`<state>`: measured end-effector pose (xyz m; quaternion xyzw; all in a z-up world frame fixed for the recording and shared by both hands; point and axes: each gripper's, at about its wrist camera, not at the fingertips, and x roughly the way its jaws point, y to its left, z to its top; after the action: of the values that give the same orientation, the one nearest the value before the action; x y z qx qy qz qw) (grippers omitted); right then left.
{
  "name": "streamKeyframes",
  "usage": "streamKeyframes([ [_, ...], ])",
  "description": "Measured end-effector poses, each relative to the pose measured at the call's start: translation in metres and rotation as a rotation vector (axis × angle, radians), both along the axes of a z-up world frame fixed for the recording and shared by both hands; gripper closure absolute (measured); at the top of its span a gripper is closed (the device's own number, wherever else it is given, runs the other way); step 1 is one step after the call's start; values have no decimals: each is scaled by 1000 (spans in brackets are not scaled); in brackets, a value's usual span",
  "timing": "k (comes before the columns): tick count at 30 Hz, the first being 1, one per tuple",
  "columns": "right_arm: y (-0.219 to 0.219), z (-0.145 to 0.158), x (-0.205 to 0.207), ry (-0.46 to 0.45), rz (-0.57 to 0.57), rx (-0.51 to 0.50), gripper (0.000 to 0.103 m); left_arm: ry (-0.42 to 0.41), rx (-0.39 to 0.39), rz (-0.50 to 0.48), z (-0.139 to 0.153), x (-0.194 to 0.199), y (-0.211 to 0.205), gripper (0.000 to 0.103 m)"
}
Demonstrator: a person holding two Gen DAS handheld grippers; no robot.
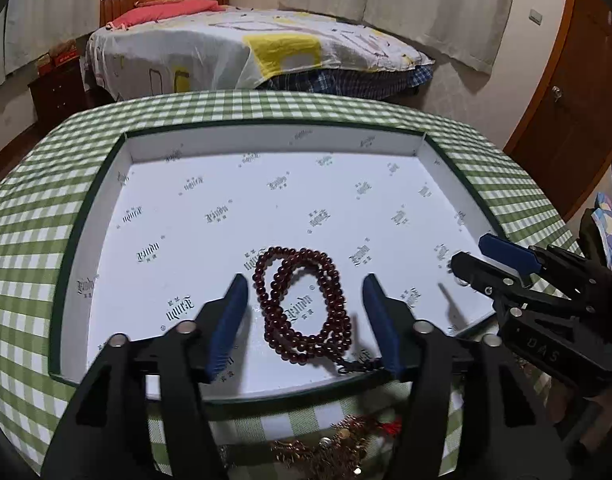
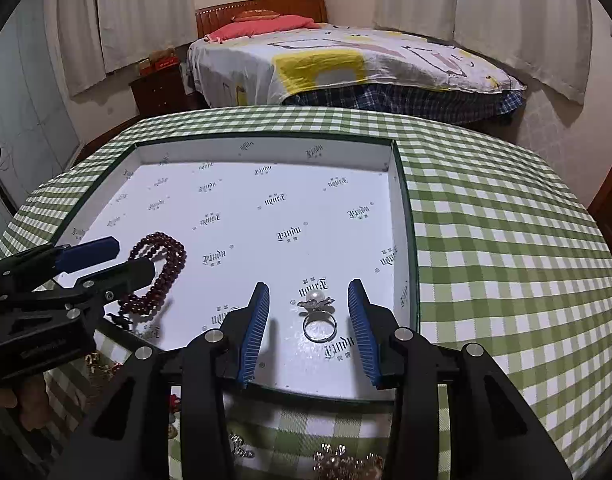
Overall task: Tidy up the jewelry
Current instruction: 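Carry bracelet and ring into the tray and release both tools, then move both tools back toward the remaining jewelry on the table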
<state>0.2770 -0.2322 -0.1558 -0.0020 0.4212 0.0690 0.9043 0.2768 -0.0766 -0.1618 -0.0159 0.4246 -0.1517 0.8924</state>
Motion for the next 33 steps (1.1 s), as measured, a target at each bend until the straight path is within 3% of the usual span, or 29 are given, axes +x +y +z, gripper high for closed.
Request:
streamKeyframes([
  [9,2,15,-26,-5,-4,19,62,-20,-6,-8,15,-19,3,35],
  [16,5,24,-63,-14,2,28,62,-44,0,14,26,-60,15,35],
  [33,27,1,-168,64,71,53,62,18,37,71,8,-170,40,35],
])
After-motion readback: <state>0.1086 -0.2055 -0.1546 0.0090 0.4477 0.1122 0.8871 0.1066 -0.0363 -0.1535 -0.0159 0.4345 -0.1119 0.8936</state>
